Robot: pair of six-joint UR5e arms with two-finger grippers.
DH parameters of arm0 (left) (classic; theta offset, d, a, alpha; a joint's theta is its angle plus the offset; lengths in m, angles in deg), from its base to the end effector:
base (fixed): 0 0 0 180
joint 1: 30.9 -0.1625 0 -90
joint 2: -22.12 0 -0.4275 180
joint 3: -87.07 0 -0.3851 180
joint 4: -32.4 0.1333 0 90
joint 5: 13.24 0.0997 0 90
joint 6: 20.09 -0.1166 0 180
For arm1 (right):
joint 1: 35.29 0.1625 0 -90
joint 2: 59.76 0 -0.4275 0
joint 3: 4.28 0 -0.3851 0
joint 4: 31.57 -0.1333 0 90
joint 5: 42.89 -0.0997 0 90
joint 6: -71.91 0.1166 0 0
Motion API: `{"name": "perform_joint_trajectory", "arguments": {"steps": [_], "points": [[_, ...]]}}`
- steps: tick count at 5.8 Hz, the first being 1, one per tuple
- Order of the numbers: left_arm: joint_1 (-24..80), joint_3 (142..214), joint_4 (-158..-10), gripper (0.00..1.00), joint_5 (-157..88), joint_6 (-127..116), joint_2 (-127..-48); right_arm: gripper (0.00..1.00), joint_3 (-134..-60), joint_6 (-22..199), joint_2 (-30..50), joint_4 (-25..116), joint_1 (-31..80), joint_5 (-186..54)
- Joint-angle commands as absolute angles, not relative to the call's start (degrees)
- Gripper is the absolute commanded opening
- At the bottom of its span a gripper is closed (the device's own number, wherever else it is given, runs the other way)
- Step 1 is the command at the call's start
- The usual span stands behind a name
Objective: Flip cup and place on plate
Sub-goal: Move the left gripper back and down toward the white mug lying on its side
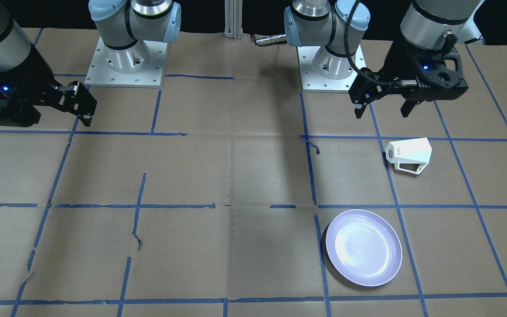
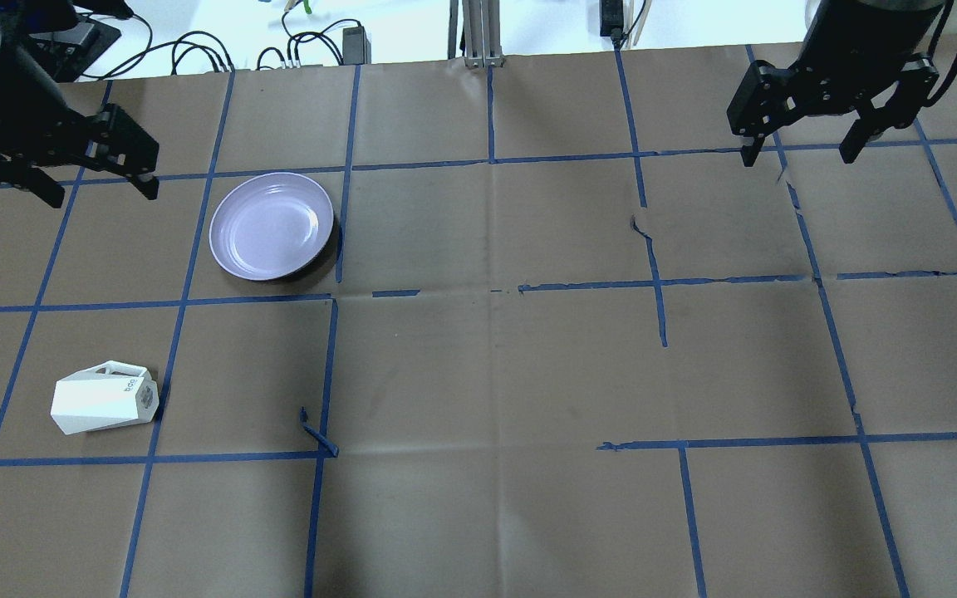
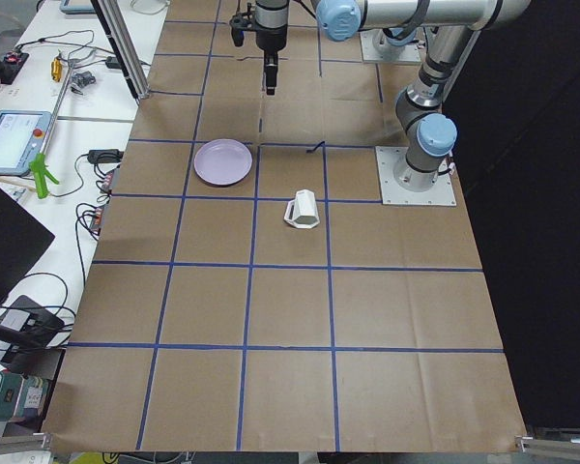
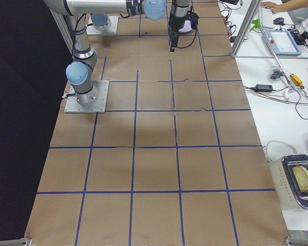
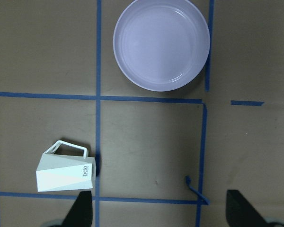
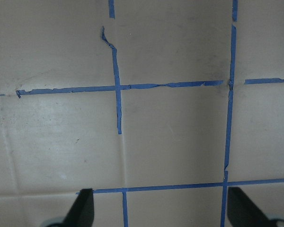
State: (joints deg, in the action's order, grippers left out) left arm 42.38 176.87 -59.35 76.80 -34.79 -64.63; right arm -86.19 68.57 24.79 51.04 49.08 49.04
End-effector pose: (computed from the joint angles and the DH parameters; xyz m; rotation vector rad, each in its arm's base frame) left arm 0.0057 -0.4820 0.4989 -0.0552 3.1321 -0.0444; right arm 0.0782 -0.5252 0.4814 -0.0600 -3.1111 -0.1328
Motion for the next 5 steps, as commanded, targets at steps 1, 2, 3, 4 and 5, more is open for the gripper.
{"name": "perform_joint_trajectory", "arguments": {"steps": [1, 2, 3, 4, 5], "points": [[33.14, 176.98, -61.02, 1.00, 76.59, -50.49, -64.63, 1.00, -86.20, 68.57, 24.79, 51.04, 49.08, 49.04], [26.73, 177.42, -61.63, 1.00, 76.24, -58.59, -65.59, 1.00, -86.20, 68.57, 24.79, 51.04, 49.08, 49.04], [20.75, 180.12, -61.55, 1.00, 73.88, -66.25, -65.77, 1.00, -86.20, 68.57, 24.79, 51.04, 49.08, 49.04], [15.65, 183.28, -61.46, 1.00, 71.08, -70.50, -66.12, 1.00, -86.20, 68.57, 24.79, 51.04, 49.08, 49.04], [10.98, 185.75, -60.94, 0.99, 69.13, -77.76, -69.00, 1.00, -86.20, 68.57, 24.79, 51.04, 49.08, 49.04]]}}
